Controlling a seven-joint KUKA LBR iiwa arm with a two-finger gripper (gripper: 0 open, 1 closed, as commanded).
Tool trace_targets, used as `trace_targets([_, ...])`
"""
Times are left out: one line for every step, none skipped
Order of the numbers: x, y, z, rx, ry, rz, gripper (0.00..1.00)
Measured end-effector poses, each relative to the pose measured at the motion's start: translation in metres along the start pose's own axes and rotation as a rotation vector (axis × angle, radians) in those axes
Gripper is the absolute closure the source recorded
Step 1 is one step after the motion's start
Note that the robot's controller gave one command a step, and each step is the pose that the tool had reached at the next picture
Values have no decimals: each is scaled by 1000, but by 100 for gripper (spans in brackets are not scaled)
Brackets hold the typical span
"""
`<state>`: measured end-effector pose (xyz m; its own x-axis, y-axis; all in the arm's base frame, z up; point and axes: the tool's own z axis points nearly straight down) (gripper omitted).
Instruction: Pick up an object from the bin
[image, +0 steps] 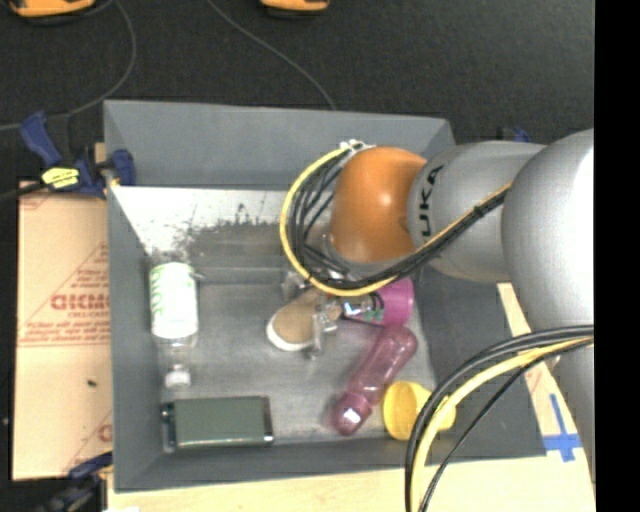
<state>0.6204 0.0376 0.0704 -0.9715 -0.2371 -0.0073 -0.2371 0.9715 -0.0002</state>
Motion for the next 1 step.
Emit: trace_targets([-15,-5,-46,2,-3,-65,0])
